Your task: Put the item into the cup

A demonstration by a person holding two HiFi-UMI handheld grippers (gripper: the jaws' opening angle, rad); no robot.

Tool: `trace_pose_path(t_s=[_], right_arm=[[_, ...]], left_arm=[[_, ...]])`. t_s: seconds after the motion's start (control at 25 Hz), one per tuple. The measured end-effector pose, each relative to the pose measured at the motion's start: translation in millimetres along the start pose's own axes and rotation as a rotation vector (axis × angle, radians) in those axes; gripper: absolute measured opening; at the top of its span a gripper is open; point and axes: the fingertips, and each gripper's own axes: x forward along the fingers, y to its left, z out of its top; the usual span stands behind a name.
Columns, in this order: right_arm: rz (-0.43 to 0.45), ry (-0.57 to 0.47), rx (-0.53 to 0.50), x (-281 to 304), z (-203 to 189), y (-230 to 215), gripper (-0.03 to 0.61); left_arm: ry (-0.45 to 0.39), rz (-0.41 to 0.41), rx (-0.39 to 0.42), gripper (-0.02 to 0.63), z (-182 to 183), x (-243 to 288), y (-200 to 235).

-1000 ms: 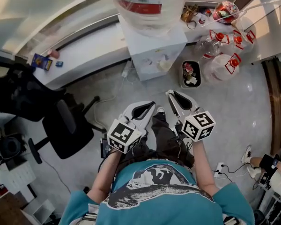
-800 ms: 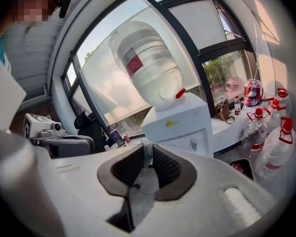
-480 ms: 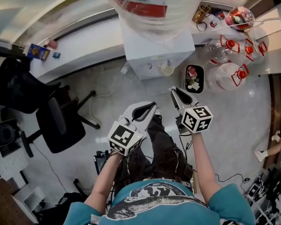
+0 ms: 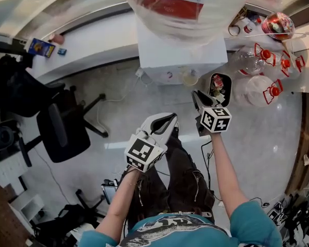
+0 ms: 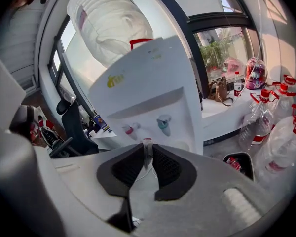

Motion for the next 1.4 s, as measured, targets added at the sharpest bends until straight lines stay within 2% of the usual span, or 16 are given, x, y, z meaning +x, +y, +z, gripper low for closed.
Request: trace_pose_path(t_s=[0.24, 0.56, 1.0, 1.4], right_arm=[[-0.029, 0.027, 0.071, 32.4, -17.8, -32.3, 0.055], [-0.049, 0.029, 0.184, 69.5, -21.8, -61.0, 0.055], [-0.078, 0.074, 0.152, 103.4, -24.4, -78.5, 0.058], [-0.100, 0.119, 0.121, 110.7, -33.8, -85.2, 0.064]], left_arm=[[-0.007, 0.005, -0.007, 0.015, -13.7, 14.1, 8.8], [0.014, 0.031, -0.056, 0.015, -27.9, 22.4, 23.7], [0.051, 0.033, -0.067, 0.015, -40.1, 29.7, 27.4], [0.072, 0.024, -0.062, 0.015, -47.7, 31.4, 24.3]])
